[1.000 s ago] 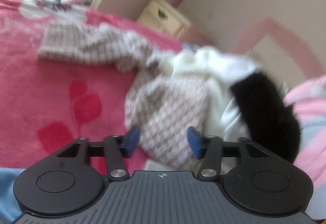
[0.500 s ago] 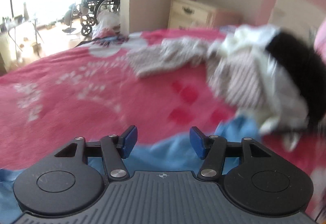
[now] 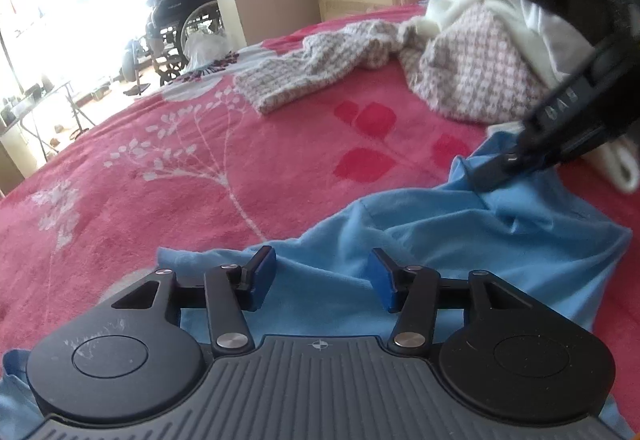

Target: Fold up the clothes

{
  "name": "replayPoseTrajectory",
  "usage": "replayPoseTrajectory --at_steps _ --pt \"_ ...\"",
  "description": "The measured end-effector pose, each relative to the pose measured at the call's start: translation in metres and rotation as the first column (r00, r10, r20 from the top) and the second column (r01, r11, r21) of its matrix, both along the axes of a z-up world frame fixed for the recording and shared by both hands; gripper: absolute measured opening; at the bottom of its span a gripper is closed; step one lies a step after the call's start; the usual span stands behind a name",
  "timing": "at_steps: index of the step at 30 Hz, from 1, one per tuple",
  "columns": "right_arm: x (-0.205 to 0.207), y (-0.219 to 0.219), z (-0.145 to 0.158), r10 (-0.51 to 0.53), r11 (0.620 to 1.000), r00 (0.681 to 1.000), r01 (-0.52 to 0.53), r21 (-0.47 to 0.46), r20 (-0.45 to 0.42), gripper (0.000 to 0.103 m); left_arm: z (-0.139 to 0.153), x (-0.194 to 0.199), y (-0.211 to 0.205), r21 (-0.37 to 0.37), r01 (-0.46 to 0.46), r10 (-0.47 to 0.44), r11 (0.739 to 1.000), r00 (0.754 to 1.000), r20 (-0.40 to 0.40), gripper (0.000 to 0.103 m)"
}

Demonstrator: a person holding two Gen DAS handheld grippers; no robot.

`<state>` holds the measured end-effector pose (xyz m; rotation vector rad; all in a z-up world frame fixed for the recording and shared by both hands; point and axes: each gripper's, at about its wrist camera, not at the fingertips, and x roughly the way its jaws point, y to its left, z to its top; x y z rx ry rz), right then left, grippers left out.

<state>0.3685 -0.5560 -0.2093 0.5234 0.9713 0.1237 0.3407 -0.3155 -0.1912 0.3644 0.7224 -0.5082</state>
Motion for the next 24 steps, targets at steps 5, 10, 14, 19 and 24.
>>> replayPoseTrajectory --at_steps 5,10,14,19,24 --pt "-0.024 -0.011 0.015 -0.066 0.982 0.99 0.087 -0.166 0.128 0.003 -0.008 0.002 0.001 -0.006 -0.004 0.004 1.0 1.0 -0.02 0.052" --pt "-0.029 -0.032 0.011 -0.11 0.986 0.982 0.128 -0.107 0.155 0.003 -0.009 0.005 0.002 -0.024 -0.024 0.023 0.999 0.999 -0.025 0.052" --pt "-0.039 -0.03 0.023 -0.104 0.976 0.962 0.148 -0.163 0.252 0.003 -0.01 0.006 0.001 -0.025 -0.034 0.033 0.999 0.999 -0.019 0.052" --pt "-0.045 -0.027 0.039 -0.105 0.955 0.94 0.186 -0.23 0.323 0.006 -0.01 0.005 0.001 -0.019 -0.038 0.038 0.999 0.999 -0.011 0.052" --pt "-0.054 -0.034 0.049 -0.146 0.945 0.922 0.238 -0.226 0.357 0.006 -0.01 0.007 0.002 -0.02 -0.049 0.049 0.999 0.999 -0.015 0.052"
